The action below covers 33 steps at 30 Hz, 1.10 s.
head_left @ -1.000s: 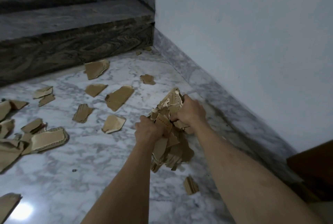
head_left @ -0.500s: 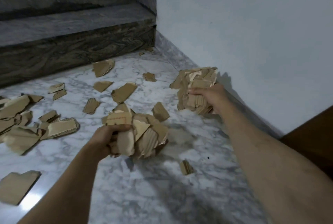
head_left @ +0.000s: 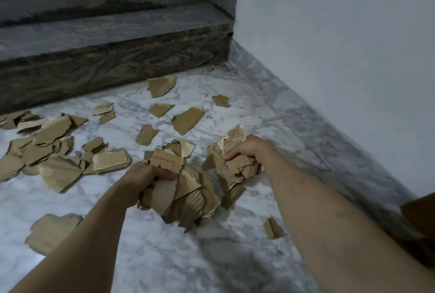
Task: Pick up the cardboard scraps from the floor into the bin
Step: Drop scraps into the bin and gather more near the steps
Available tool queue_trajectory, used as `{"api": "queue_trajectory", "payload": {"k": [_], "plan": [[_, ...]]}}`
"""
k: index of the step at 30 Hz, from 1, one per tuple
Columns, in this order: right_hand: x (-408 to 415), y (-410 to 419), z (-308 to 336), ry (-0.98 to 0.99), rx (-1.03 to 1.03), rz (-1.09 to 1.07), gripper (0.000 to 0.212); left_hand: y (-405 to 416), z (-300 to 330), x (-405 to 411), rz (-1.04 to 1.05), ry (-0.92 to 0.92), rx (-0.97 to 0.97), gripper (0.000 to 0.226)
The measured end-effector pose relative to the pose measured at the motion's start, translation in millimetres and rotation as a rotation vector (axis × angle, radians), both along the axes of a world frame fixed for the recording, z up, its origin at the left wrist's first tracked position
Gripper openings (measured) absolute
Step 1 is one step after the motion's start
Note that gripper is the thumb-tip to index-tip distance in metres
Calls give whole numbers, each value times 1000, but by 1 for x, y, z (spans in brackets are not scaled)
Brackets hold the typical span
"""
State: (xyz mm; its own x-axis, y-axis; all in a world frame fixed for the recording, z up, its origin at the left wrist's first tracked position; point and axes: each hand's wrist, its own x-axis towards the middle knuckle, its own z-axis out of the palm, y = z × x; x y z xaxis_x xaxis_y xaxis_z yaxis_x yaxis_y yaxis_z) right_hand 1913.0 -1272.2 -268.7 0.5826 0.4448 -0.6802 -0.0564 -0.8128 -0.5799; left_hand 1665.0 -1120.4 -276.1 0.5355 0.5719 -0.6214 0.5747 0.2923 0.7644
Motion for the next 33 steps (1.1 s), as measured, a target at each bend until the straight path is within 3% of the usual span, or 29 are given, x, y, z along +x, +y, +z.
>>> {"api": "queue_trajectory", "payload": {"k": [2, 3, 7, 8, 14, 21, 25, 29, 33], "plan": [[2, 20, -11, 42, -128, 59, 78, 20, 3, 20, -40, 1, 42, 45], [3, 28, -16, 31, -193, 82, 82, 30, 4, 32, -58, 14, 54, 41], [8, 40, -28, -79, -301, 102, 138, 51, 0, 78, -245, 166, 66, 43], [7, 40, -29, -137, -307, 86, 142, 52, -3, 88, -277, 205, 88, 43], [0, 25, -32, -301, -209, 27, 97, 40, -2, 122, -314, 266, 195, 30], [-10, 13, -26, -220, -109, -67, 77, 38, -12, 107, -234, 179, 103, 40], [-9, 1, -20, -71, 76, -192, 90, 32, -23, 66, -100, 88, -69, 39], [8, -27, 9, -43, 304, -364, 50, 32, -25, 31, -25, -58, -174, 45], [6, -50, 46, -142, 280, -88, 44, 30, -19, 7, 9, -87, -197, 76]]}}
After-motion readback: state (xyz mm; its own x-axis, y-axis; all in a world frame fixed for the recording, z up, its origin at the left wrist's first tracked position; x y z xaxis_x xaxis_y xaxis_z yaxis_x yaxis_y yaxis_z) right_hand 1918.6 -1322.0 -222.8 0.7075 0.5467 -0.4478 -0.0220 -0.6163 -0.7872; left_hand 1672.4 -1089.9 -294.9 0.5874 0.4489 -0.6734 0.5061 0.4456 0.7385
